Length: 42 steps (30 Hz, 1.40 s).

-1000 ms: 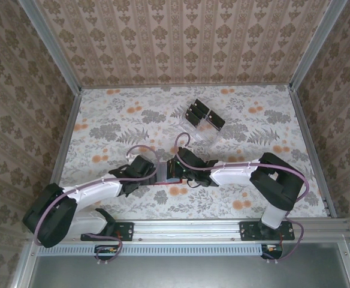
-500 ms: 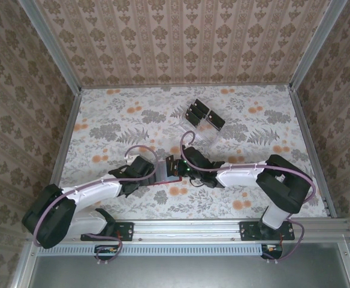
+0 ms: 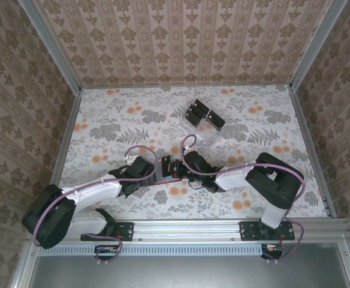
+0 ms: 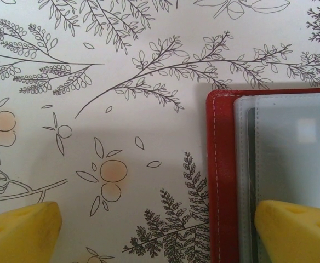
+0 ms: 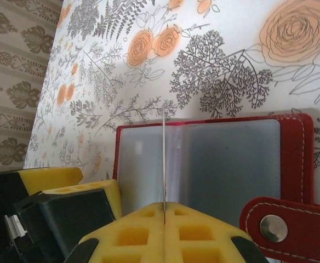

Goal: Put the credit cards into the card holder

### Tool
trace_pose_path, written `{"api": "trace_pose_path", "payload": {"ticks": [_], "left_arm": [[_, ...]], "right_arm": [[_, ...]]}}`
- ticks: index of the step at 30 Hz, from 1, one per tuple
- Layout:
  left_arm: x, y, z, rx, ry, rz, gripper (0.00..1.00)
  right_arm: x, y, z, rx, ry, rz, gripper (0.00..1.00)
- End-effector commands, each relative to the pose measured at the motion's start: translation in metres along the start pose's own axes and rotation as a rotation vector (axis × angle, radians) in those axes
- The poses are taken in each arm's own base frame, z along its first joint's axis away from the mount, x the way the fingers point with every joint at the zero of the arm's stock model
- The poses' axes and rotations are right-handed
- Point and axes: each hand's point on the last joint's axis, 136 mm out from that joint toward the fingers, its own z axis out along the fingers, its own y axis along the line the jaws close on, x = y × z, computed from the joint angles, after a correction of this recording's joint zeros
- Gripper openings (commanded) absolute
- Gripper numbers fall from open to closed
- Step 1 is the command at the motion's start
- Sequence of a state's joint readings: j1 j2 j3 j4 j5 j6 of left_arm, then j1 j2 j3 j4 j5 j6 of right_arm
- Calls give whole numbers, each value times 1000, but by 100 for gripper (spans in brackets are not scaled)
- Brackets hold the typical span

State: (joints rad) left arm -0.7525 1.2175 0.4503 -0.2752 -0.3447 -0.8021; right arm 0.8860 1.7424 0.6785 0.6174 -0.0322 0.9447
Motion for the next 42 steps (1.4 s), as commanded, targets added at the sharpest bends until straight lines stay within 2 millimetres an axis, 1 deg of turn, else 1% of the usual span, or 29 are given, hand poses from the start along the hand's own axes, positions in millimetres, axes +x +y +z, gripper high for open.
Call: {"api": "trace_pose_path", "payload": {"ticks": [1,10,22,36,42], "left_arm": [[22,20,2,-74,67,30,100],[22,21,2,-76,65,32,100],[23,21,2,-77,67,36,100],[22,23,1,-82,62,36,100],[21,22,1,-82,61,36,100]], "right_arm": [[-1,4,4,-52,-17,31,0],[5,-3,12,-67,-9,78,0],[13,-11,15,-79,2,124,0],[27,-19,11,-87,41,159,0],[35,-24,13,-88,79,177,0]]}}
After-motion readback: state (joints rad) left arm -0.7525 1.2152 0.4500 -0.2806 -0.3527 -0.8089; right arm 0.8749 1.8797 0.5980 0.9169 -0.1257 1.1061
